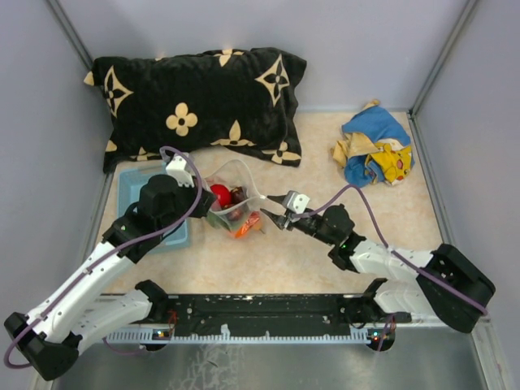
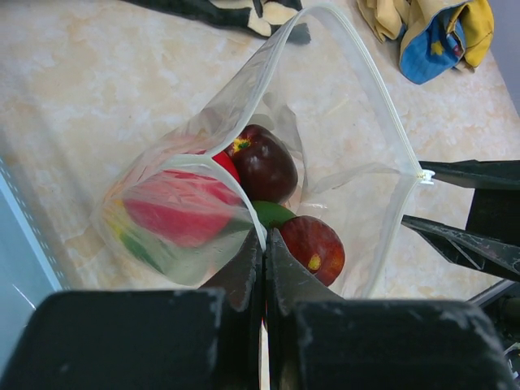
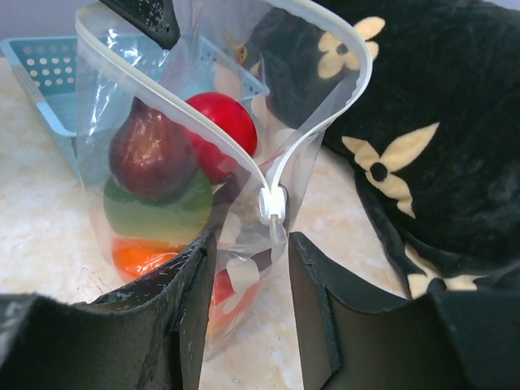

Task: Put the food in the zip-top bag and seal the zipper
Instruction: Zip the zipper food storage bag at the center of the board.

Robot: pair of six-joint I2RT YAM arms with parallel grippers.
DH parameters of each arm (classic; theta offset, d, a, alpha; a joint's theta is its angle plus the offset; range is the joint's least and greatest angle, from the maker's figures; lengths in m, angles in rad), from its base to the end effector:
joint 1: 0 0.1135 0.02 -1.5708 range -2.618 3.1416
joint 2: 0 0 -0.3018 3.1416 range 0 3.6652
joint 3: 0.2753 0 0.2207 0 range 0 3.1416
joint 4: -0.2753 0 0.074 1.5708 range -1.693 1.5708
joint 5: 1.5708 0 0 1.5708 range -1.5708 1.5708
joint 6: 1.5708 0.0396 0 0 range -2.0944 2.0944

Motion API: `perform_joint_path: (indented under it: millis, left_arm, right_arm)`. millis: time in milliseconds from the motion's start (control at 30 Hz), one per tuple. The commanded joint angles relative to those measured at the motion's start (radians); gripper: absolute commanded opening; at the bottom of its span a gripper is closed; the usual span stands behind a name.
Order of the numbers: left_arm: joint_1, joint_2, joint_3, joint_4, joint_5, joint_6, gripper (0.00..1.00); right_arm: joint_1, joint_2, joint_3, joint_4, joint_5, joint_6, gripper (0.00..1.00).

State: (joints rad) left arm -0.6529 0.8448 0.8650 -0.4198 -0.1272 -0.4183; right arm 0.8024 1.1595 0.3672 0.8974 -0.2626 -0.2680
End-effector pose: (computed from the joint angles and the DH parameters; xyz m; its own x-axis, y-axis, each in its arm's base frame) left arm 0.1104 -0.0781 0.3594 -0.4895 -0.1329 -0.8618 0.3403 0.8808 -0.3291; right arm 0.1336 0.1530 0.2928 0.3017 -0.0558 -0.9518 -0.8233 0.4882 -0.2896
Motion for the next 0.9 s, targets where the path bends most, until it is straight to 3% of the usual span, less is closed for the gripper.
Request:
perform_joint_path:
  millis: [0,233,467,533,667,867]
  left_arm:
    - [-0.001,-0.017,-0.008,0.032,0.007,0.009,0.0]
    - [-0.001,-0.027,-0.016,0.033,0.001,0.01,0.0]
    - [-0.001,-0.032,-0.023,0.034,0.001,0.01,0.0]
    - [-0.001,-0.034,-0.022,0.037,-0.003,0.011,0.0]
    - [-0.001,-0.028,-0.022,0.039,-0.002,0.018,0.0]
    - [-0.001,-0.037,-0.005,0.026,-0.044,0.045,0.03]
  right_arm:
    - [-0.008,0.057,0.012,0.194,-0.015,-0.004,0.41]
    - [-0.011,0.107,0.011,0.266,-0.02,0.008,0.37]
    - [-0.015,0.139,0.03,0.27,-0.043,0.009,0.22]
    - [-0.017,0.129,0.032,0.251,-0.04,0.002,0.14]
    - [-0.025,0.054,0.055,0.121,-0.051,-0.035,0.0]
    - [-0.032,-0.053,0.144,-0.19,-0.074,-0.122,0.0]
